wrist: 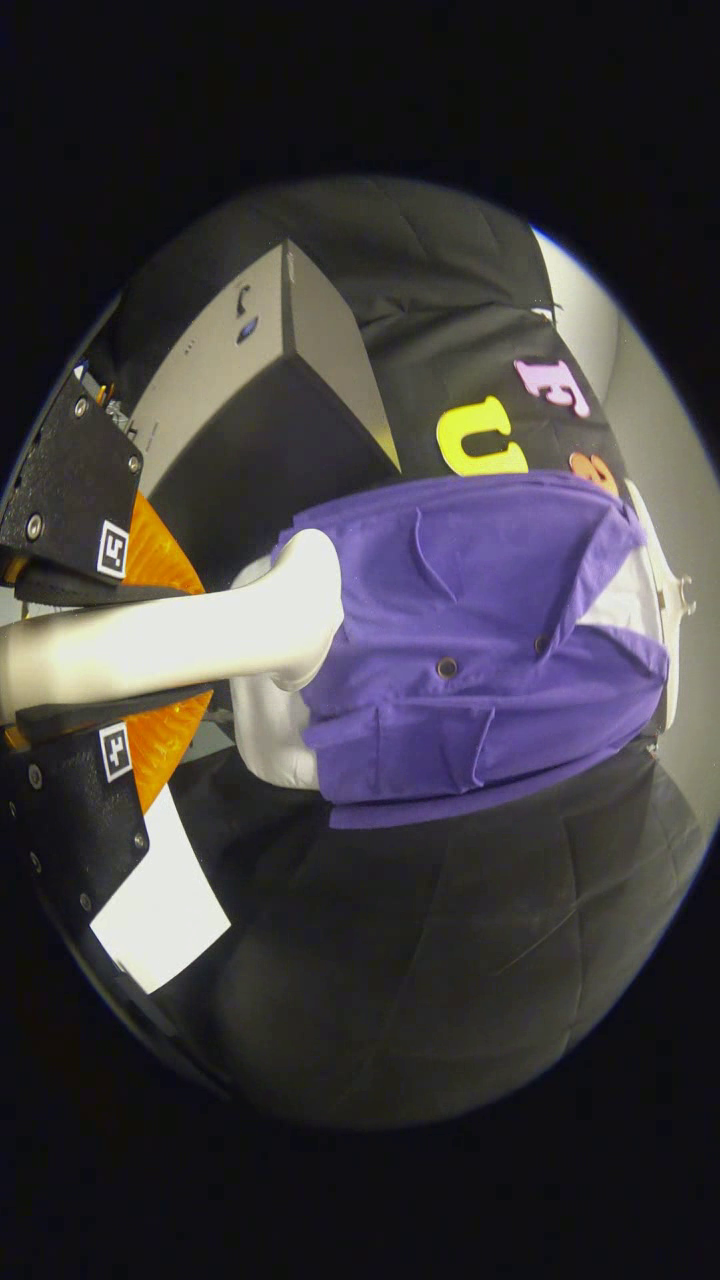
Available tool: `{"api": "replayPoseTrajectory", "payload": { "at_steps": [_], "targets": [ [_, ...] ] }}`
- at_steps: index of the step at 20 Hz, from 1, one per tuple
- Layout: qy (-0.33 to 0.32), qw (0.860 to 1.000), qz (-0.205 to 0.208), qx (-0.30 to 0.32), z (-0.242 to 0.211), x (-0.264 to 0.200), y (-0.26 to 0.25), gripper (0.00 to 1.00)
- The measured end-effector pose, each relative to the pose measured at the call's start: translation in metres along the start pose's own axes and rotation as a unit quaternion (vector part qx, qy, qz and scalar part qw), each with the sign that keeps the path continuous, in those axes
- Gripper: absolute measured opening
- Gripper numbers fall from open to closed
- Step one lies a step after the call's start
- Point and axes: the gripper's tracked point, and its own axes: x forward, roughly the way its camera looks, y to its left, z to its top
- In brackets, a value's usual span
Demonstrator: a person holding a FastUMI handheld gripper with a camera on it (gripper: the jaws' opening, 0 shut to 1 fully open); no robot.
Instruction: Iron the clothes twice with a garment steamer, once on the left side and once on the right side.
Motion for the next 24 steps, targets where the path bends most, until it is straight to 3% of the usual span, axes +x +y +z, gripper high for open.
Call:
{"api": "replayPoseTrajectory", "payload": {
  "at_steps": [6, 11, 16, 21, 24],
  "targets": [
    [0.004, 0.995, 0.076, -0.071, -0.024, -0.063, 0.082, 0.38],
    [-0.05, 0.989, 0.098, -0.097, 0.011, -0.111, 0.152, 0.38],
    [-0.126, 0.987, 0.062, -0.083, 0.069, -0.137, 0.217, 0.38],
    [-0.176, 0.981, 0.031, -0.075, 0.099, -0.145, 0.263, 0.38],
    [-0.186, 0.977, -0.029, -0.104, 0.101, -0.147, 0.26, 0.38]
  ]
}}
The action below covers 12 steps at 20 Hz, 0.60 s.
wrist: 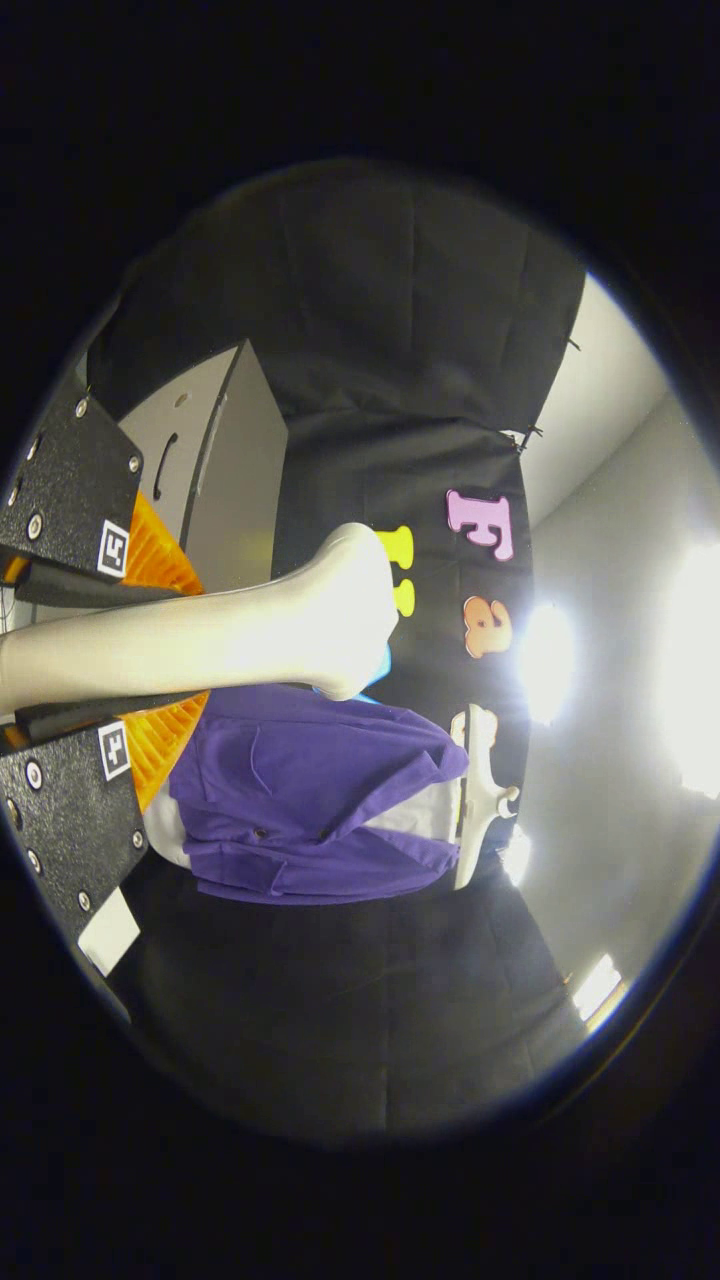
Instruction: Iron the clothes twice with a garment steamer, once on the left side and once on the right side.
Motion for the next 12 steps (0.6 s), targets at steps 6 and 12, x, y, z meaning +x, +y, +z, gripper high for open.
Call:
{"api": "replayPoseTrajectory", "payload": {
  "at_steps": [6, 12],
  "targets": [
    [0.006, 1.0, -0.018, 0.011, -0.005, -0.004, 0.019, 0.36],
    [0.014, 0.999, -0.028, 0.014, -0.015, -0.006, 0.022, 0.35]
  ]
}}
